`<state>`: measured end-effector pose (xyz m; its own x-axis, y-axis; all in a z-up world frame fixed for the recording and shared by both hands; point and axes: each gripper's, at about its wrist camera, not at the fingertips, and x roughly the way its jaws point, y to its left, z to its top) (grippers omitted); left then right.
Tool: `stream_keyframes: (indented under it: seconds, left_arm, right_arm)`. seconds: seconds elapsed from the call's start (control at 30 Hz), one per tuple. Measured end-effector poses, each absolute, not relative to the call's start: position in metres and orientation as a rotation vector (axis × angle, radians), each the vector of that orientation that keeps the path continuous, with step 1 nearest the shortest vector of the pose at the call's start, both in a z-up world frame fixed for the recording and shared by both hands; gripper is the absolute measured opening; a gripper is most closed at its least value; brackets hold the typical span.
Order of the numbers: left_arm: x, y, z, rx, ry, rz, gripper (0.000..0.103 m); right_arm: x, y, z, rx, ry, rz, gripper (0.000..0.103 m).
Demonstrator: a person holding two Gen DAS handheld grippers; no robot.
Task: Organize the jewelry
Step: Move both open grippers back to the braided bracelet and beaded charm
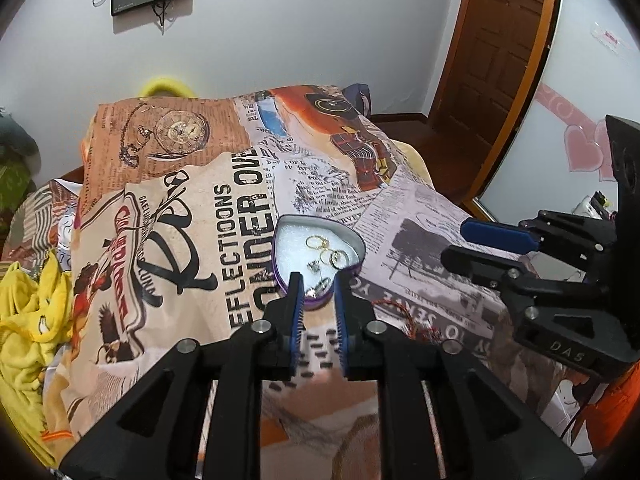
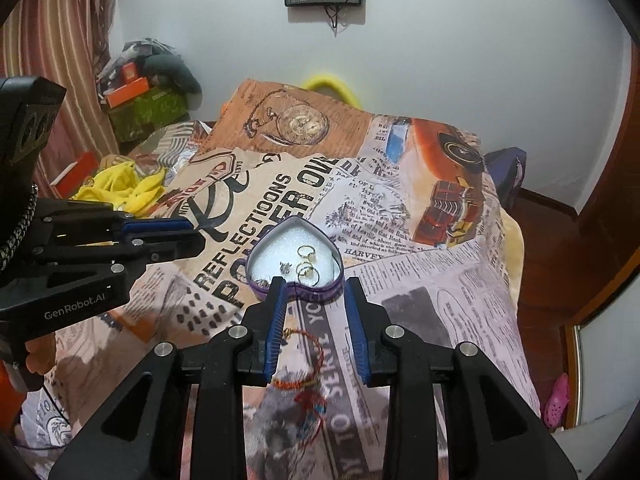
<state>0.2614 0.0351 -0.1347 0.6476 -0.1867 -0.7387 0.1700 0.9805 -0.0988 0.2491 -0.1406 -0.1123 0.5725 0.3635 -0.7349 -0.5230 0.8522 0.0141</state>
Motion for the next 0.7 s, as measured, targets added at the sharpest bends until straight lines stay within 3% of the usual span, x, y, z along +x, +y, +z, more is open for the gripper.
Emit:
stream_keyframes:
  seconds: [0.1,0.7]
  left_arm:
    - [0.25,0.032,-0.133,-0.019,0.837,-0.201,0.029]
    - [0.223,0.015,-0.173,-0.036,0.944,-0.234,0.029]
  right_arm:
    - [0.24,-0.145,-0.11,-0.208,0.806,0.518,0.027]
    - [0.21,-0.18,-0.147,-0.162,0.929,0.45,0.027]
